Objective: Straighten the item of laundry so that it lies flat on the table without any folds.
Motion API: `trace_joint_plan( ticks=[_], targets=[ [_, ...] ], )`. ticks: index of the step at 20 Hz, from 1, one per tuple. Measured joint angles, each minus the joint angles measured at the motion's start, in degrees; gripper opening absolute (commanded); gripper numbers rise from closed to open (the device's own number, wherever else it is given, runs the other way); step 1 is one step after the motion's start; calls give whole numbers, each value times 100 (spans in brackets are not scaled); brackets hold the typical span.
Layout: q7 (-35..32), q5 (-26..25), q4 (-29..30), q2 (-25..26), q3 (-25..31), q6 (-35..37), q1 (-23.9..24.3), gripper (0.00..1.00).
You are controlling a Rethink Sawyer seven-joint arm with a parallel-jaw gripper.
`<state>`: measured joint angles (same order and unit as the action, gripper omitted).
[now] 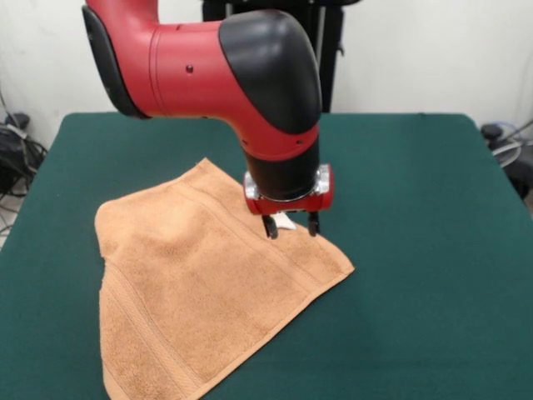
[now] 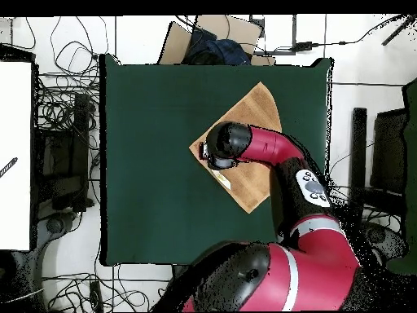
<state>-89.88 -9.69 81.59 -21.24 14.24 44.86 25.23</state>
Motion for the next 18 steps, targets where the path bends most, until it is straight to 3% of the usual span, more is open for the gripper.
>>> trace_joint_plan(
  ticks=[18],
  targets=[
    [0, -120, -34, 123, -132, -1, -125, 100]
  ],
)
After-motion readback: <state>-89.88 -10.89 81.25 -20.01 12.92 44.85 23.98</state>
